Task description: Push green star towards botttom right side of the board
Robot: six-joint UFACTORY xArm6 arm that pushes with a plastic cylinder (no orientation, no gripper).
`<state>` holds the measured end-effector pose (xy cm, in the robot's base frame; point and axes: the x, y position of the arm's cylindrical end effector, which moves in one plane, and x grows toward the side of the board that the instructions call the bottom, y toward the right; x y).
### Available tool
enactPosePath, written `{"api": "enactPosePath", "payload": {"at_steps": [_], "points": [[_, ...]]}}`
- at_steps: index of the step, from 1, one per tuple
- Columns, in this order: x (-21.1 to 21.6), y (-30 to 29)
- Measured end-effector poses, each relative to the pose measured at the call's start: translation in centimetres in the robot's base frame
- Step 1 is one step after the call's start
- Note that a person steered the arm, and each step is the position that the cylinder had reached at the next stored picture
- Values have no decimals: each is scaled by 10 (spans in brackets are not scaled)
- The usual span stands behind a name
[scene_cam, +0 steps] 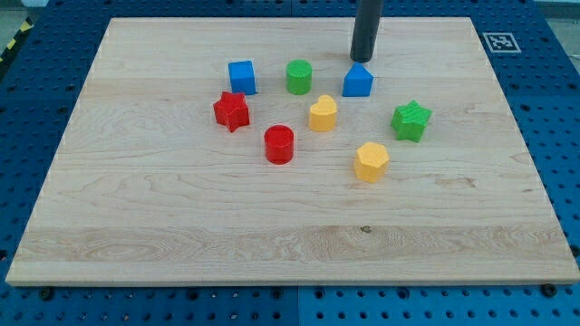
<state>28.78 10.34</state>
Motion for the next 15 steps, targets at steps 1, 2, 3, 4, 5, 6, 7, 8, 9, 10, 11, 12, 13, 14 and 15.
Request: {"api": "enactPosePath", "payload": {"at_steps": [1, 2, 3, 4, 5, 6, 7, 8, 9, 10, 11, 12, 13, 14, 15], "points": [[0, -2], [1, -37], [21, -71], [40, -71], [40, -69], [41, -36], [47, -3], [61, 4], [66, 4], [71, 7], [77, 20], [87, 42], [96, 69], [97, 78], [83, 66]]}}
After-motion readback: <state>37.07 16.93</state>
